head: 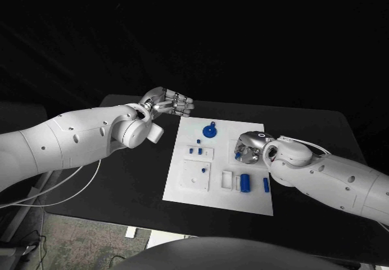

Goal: Assemble the parts on the task board

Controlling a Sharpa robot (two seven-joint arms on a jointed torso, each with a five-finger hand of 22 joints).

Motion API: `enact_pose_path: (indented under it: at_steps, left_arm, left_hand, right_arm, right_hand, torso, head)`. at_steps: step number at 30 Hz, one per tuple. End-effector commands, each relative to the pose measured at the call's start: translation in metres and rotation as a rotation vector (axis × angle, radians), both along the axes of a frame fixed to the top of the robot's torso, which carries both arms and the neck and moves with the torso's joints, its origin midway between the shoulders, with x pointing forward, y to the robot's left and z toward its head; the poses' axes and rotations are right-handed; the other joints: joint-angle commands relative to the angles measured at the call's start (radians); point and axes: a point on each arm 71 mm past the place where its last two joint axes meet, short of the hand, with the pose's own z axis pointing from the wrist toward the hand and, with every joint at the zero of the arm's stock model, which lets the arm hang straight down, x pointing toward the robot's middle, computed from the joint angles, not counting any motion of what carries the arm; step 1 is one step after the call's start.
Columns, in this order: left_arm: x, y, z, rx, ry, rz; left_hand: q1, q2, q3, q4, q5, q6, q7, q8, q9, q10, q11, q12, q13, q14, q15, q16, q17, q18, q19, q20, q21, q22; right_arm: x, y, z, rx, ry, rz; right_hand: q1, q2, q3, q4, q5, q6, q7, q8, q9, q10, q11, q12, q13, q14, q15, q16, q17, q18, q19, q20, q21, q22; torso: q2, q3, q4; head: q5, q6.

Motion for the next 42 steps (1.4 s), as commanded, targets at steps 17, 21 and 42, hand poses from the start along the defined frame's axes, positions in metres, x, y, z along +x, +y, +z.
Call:
enact_pose_path:
  at_steps: [17,21,42]
  left_arm:
    - [0.0,-0.002,0.001,-0.011,0.003,-0.018]
    - [0.0,-0.002,0.001,-0.011,0.003,-0.018]
    - [0.0,-0.001,0.001,-0.01,0.004,-0.017]
  left_hand:
    - [0.001,0.012,-0.002,0.005,0.003,-0.005,0.0,0.003,0.0,0.002,0.004,0.003,-0.001,0.0,0.002,-0.003,-0.001,0.009,0.008,0.002,0.007,-0.001]
    - [0.001,0.013,-0.004,0.006,0.003,-0.007,0.0,0.003,0.0,0.001,0.004,0.003,-0.001,-0.001,0.002,-0.003,-0.001,0.009,0.009,0.002,0.007,-0.007]
    - [0.001,0.014,-0.004,0.006,0.003,-0.007,0.0,0.003,0.0,0.001,0.004,0.003,-0.001,-0.001,0.002,-0.003,-0.001,0.009,0.009,0.002,0.008,-0.009]
  right_arm:
    - [-0.002,0.007,0.0,0.019,-0.022,0.015]
    - [-0.003,0.007,0.001,0.031,-0.05,0.013]
    - [-0.008,0.005,0.018,0.111,-0.126,-0.007]
  right_hand:
    - [0.01,0.018,0.021,-0.008,-0.006,0.031,-0.005,0.001,0.003,0.036,-0.01,0.001,0.0,0.011,-0.007,0.003,0.004,0.008,0.008,-0.01,0.006,0.015]
    - [0.03,0.045,0.036,-0.022,-0.01,0.099,-0.023,0.01,0.014,0.109,-0.035,0.008,0.003,0.031,-0.024,0.01,0.009,-0.001,0.021,-0.025,0.019,0.031]
    - [0.011,0.048,0.073,-0.059,-0.01,0.144,-0.035,-0.001,0.012,0.156,-0.048,-0.002,0.002,0.057,-0.037,-0.001,0.052,-0.022,0.024,-0.046,0.058,0.054]
  torso:
    - [-0.001,0.0009,0.0001]
    - [-0.001,0.001,-0.0002]
    - [-0.002,0.0014,-0.0002]
  head:
    - [0.003,-0.006]
    - [0.004,-0.006]
    - [0.01,-0.005]
